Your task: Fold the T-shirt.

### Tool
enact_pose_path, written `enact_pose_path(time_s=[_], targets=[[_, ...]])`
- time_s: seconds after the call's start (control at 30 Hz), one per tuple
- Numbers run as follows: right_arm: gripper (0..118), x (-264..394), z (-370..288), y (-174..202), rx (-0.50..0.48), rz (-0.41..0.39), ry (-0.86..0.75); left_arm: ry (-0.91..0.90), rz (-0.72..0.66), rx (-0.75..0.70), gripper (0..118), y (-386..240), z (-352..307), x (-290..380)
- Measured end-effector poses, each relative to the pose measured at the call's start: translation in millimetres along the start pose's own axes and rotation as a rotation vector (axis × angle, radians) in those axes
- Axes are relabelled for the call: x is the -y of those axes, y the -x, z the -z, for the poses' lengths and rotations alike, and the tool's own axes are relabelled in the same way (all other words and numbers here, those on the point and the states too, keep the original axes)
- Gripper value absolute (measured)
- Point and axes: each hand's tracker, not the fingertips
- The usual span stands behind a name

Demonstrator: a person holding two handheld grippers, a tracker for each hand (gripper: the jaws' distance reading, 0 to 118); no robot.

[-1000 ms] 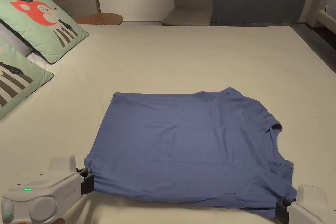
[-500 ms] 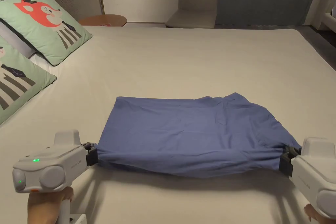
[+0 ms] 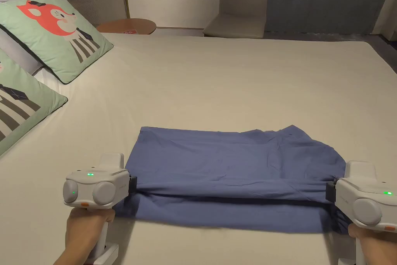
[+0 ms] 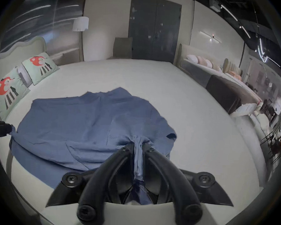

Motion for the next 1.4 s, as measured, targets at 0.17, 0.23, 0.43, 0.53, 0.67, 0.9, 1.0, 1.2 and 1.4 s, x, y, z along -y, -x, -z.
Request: enact_pose_path(time_s=[0.17, 0.23, 0.43, 0.53, 0.67, 0.9, 1.0, 1.2, 1.4], targets=[[9, 2.1, 27.2, 0.7, 0.004, -0.003, 0.106, 0.070, -0.027, -0.008, 5, -0.7, 29.2, 1.2], [9, 6.2, 31.8, 1.2, 0.004, -0.007, 0.117, 0.108, -0.030, -0.015, 5, -0.6, 36.9, 4.9], [50, 0.2, 12.9, 2.1, -0.011, -0.012, 0.104, 0.086, -0.038, -0.020, 47, -3.3, 18.6, 1.4], [105, -9.2, -22.5, 2.1, -0.046, 0.006, -0.036, -0.002, -0.093, 0.036, 107, -4.3, -8.4, -6.8], [110, -26.0, -87.8, 6.6, -0.074, -0.020, -0.245, -0.208, -0.111, 0.127, 109, -13.7, -71.1, -21.3], [111, -13.5, -187.3, 17.2, -0.050, -0.054, -0.501, -0.551, -0.034, 0.137, 109, -43.2, -176.6, -6.8], [110, 0.9, -211.5, 25.8, -0.034, -0.047, -0.549, -0.627, 0.004, 0.105, 109, -53.4, -200.5, 10.4], [91, 25.5, -226.0, 28.5, -0.021, -0.016, -0.606, -0.694, 0.069, 0.073, 85, -64.5, -217.1, 37.9], [1, 27.9, -235.4, 34.0, -0.010, -0.009, -0.618, -0.668, 0.052, 0.116, 0, -62.6, -214.8, 41.9]])
